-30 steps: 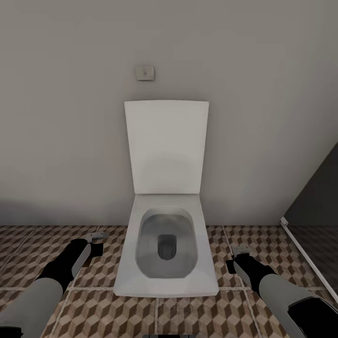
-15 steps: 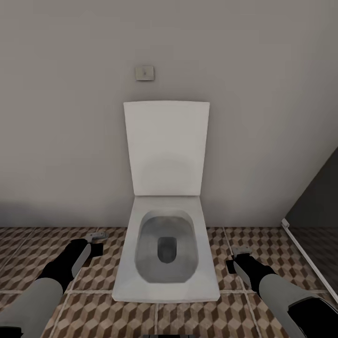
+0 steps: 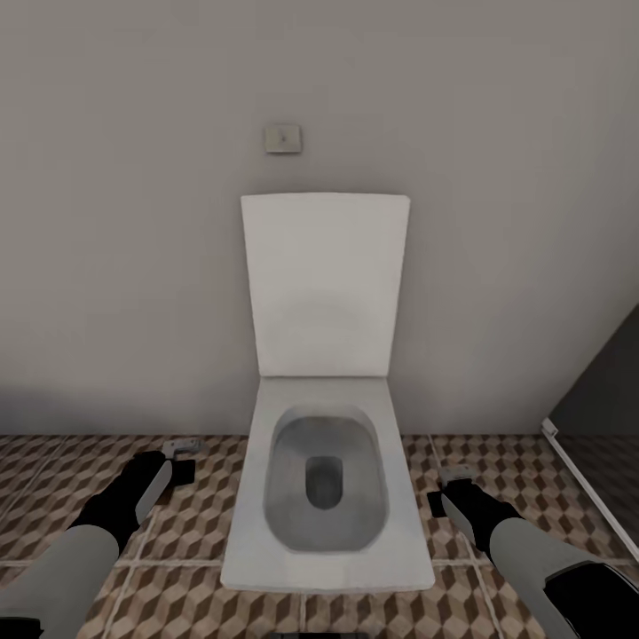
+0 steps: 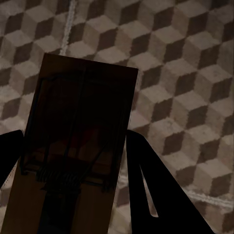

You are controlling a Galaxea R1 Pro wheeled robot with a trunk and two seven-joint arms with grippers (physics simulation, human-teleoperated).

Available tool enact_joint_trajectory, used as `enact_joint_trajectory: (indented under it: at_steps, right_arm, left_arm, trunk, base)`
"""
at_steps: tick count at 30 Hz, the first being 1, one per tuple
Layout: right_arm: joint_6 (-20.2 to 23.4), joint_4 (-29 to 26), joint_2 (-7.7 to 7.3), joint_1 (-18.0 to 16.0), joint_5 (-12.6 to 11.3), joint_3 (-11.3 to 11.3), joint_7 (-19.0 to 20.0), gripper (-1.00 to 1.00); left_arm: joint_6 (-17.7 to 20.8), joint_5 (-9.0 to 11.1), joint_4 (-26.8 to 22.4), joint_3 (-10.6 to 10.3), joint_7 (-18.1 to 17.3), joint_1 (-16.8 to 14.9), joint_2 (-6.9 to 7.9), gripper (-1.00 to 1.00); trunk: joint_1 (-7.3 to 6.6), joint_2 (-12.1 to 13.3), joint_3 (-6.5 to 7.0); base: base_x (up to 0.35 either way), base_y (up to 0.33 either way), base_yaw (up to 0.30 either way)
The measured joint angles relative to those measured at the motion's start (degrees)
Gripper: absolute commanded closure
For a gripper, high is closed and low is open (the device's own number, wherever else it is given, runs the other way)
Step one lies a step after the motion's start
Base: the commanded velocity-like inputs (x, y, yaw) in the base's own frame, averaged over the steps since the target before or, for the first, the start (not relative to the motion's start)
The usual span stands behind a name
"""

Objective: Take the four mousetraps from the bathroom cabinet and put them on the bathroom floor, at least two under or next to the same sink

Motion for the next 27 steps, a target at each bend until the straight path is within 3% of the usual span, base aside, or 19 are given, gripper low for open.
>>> enact_joint_trajectory:
  at_steps: [27]
  right_arm:
    - [0.00, 0.00, 0.00, 0.00, 0.00, 0.09, -0.01, 1.00]
  left_arm:
    - [-0.06, -0.22, -0.35, 0.08, 0.04, 0.05, 0.00, 1.00]
  trunk:
    - [0.01, 0.00, 0.00]
  base:
    - [0.056, -0.019, 0.000]
